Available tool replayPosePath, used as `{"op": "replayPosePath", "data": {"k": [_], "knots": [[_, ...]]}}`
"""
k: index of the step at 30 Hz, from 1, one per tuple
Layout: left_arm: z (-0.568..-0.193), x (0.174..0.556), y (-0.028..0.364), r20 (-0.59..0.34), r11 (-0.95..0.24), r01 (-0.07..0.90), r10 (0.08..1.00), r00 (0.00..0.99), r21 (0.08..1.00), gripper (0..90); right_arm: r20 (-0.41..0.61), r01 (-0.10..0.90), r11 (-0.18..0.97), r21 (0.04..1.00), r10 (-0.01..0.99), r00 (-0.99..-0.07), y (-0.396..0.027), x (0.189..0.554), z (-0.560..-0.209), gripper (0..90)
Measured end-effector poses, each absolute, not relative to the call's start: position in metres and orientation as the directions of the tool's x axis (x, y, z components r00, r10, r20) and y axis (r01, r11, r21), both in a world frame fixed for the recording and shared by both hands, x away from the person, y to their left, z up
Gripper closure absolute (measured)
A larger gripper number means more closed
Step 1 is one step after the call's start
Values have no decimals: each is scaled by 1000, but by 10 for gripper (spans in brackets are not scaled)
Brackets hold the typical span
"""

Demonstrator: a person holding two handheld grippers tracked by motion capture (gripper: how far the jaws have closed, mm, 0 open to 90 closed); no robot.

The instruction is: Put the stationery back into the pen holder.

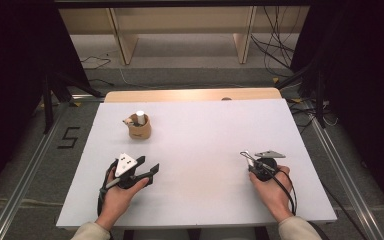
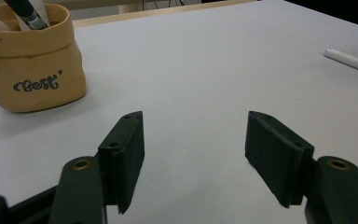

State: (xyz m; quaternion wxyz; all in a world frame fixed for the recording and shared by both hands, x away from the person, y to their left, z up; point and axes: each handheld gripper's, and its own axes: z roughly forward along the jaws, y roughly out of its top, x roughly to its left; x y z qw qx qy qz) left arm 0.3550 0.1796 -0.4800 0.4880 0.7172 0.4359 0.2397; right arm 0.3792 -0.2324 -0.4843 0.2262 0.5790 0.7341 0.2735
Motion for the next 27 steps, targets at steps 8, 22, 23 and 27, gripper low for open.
{"op": "replayPosePath", "data": {"k": [8,22,23,27], "knots": [[-480,355,179,-81,-145,391,859,505,909,373,-7,727,176,663,973,-229,-234,380,-484,785],[-480,355,179,-77,-151,393,858,508,907,373,29,717,159,679,970,-242,-236,379,-482,787],[-480,355,179,-77,-151,393,858,508,907,373,30,716,158,680,970,-243,-236,378,-482,787],[-480,355,178,-77,-152,393,857,509,907,373,32,705,159,691,968,-250,-236,377,-480,788]]}}
